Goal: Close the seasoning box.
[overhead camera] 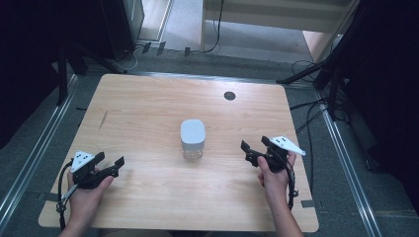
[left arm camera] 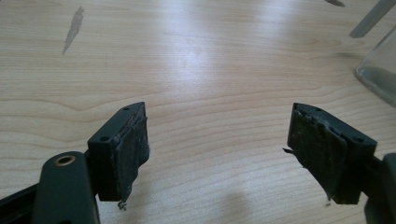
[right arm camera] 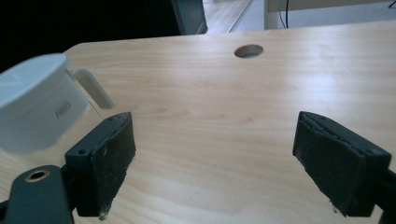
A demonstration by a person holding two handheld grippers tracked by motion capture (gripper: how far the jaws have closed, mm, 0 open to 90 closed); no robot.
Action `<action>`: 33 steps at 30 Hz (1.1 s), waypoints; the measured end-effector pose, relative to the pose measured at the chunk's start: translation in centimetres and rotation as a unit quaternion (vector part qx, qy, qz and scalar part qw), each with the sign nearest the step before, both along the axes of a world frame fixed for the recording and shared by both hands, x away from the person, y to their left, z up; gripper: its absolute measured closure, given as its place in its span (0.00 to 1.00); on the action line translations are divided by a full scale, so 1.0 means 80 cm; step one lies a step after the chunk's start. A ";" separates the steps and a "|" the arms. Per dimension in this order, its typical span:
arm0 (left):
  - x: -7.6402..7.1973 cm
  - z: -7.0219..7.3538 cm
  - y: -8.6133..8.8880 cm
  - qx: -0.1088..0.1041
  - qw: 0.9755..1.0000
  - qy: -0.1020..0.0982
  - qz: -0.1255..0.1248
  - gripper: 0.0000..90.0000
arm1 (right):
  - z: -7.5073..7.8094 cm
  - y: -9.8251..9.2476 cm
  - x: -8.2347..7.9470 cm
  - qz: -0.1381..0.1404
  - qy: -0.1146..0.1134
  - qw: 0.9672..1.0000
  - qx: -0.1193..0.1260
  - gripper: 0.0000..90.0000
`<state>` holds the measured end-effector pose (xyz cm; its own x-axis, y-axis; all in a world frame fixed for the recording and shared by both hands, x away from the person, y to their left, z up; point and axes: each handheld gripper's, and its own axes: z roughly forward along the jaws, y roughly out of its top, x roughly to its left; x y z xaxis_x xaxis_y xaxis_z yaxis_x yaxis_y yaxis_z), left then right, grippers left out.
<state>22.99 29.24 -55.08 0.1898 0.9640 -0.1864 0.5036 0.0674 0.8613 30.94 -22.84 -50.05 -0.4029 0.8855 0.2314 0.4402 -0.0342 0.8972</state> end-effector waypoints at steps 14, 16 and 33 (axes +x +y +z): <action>0.000 0.001 0.003 -0.007 1.000 0.005 0.004 0.15 | -0.044 -0.080 -0.054 -0.035 0.033 0.999 0.001 0.15; -0.001 0.001 0.003 -0.005 1.000 0.006 0.003 0.14 | -0.047 -0.088 -0.060 -0.042 0.032 0.999 -0.013 0.15; -0.002 0.001 0.004 -0.010 1.000 0.002 0.005 0.13 | -0.058 -0.133 -0.108 -0.070 0.032 0.996 -0.040 0.16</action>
